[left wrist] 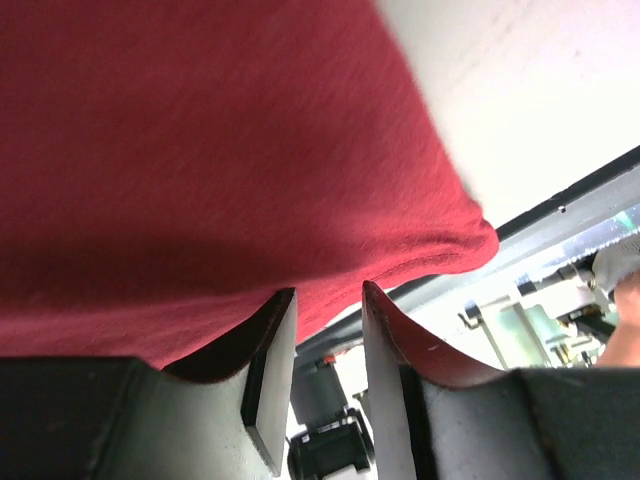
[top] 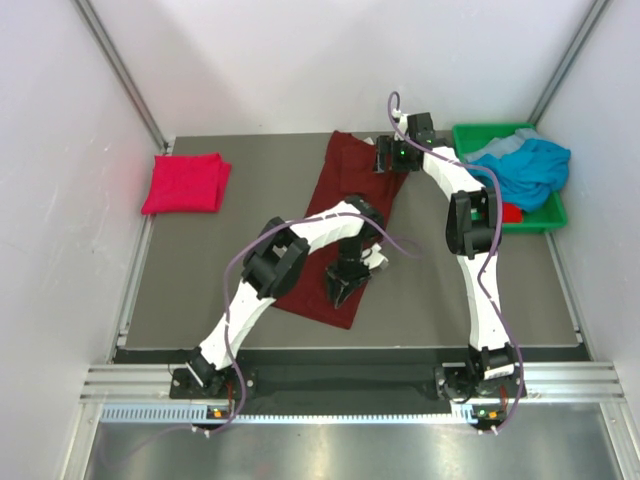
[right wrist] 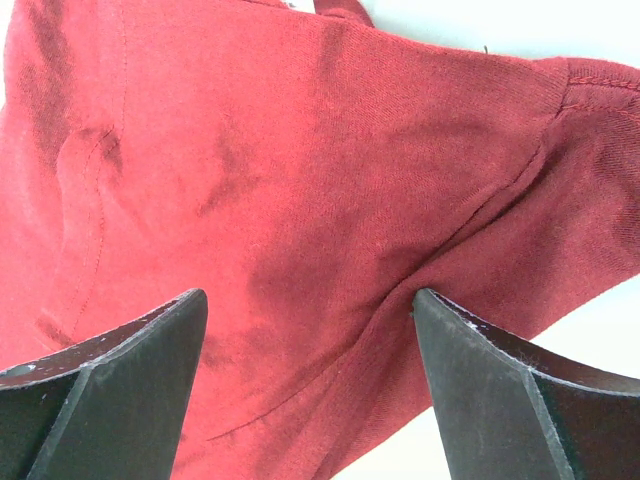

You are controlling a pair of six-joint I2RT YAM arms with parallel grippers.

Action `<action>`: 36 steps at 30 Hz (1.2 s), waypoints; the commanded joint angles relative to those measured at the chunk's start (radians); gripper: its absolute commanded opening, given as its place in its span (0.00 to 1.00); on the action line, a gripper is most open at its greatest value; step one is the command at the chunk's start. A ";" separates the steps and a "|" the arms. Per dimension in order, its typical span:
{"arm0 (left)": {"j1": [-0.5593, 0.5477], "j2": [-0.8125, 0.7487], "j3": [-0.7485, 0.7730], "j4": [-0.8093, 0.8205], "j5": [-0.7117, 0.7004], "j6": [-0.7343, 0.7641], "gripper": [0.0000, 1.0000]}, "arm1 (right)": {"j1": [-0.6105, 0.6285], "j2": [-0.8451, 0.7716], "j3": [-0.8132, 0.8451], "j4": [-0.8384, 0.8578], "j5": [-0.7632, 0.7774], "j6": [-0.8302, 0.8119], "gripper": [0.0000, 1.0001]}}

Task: Fold and stack the t-shirts
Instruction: Fold the tshirt

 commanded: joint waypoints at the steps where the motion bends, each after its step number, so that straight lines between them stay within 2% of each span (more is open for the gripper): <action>1: -0.076 0.152 0.050 0.237 0.060 0.004 0.38 | -0.010 0.002 0.040 0.021 0.026 0.002 0.85; 5: -0.107 0.200 0.140 0.236 0.081 -0.012 0.38 | -0.011 0.008 0.043 0.027 0.015 0.007 0.85; 14: -0.144 0.237 0.202 0.297 0.104 -0.041 0.38 | -0.008 0.008 0.047 0.038 0.009 0.013 0.85; 19: -0.162 0.297 0.288 0.309 0.091 -0.048 0.39 | 0.001 0.005 0.046 0.039 -0.002 0.013 0.85; 29: -0.173 0.297 0.274 0.326 0.107 -0.058 0.41 | 0.003 -0.006 0.037 0.035 0.004 0.002 0.86; 36: -0.176 0.367 0.375 0.317 0.129 -0.045 0.42 | 0.003 -0.016 0.029 0.036 -0.001 0.005 0.86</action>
